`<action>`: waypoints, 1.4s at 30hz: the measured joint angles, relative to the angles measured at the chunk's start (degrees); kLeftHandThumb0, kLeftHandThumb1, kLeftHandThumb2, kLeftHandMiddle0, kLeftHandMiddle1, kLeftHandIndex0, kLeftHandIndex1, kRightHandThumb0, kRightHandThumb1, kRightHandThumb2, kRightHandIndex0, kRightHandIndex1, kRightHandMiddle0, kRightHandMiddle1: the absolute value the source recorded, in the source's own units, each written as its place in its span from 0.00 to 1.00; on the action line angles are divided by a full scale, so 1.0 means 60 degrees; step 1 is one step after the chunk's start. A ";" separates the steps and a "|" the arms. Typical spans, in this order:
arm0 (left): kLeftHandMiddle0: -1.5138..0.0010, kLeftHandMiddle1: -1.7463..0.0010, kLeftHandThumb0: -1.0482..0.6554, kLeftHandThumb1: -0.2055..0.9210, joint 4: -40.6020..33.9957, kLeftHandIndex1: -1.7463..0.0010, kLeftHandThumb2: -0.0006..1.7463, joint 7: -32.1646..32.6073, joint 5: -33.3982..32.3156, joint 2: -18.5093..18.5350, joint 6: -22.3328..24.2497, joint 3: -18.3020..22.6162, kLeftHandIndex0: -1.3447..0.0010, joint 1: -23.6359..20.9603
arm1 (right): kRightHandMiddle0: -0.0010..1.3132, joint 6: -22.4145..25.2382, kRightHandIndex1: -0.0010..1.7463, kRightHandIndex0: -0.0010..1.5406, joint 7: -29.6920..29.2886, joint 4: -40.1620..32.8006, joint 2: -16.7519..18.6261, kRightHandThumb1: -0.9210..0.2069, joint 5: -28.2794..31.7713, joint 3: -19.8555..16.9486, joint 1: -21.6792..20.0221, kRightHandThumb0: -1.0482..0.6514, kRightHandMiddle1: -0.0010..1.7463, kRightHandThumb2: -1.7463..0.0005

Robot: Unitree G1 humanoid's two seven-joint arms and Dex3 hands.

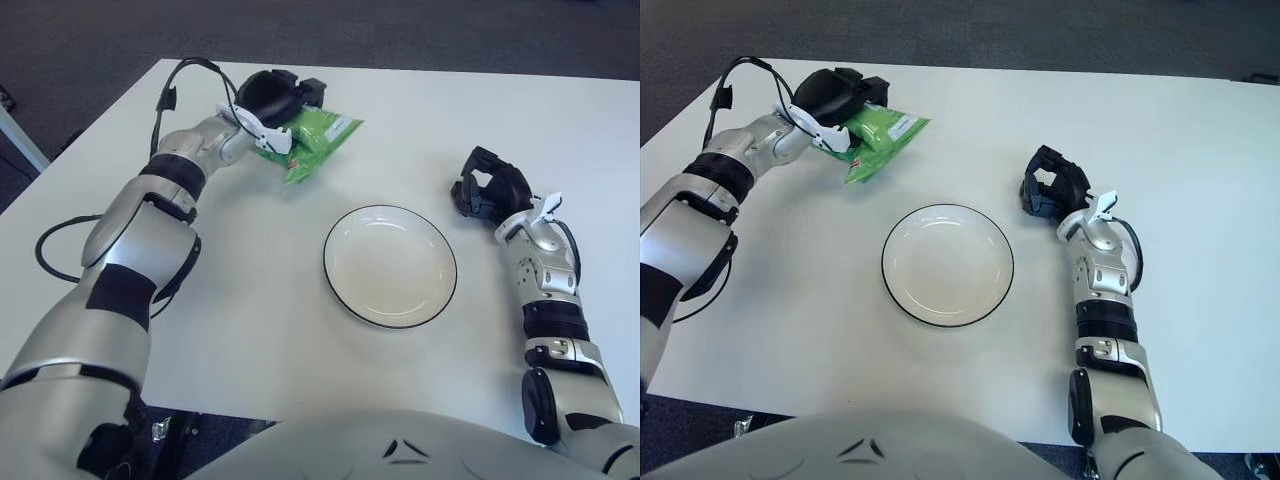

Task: Put the snack into the plate.

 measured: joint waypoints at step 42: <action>0.40 0.04 0.61 0.13 -0.6386 0.00 0.99 -0.4188 -0.3530 -0.1083 -0.2204 0.1933 0.51 0.2349 | 0.47 -0.0270 1.00 0.85 0.0009 0.1003 -0.0220 0.54 -0.0089 0.0075 -0.0457 0.33 1.00 0.24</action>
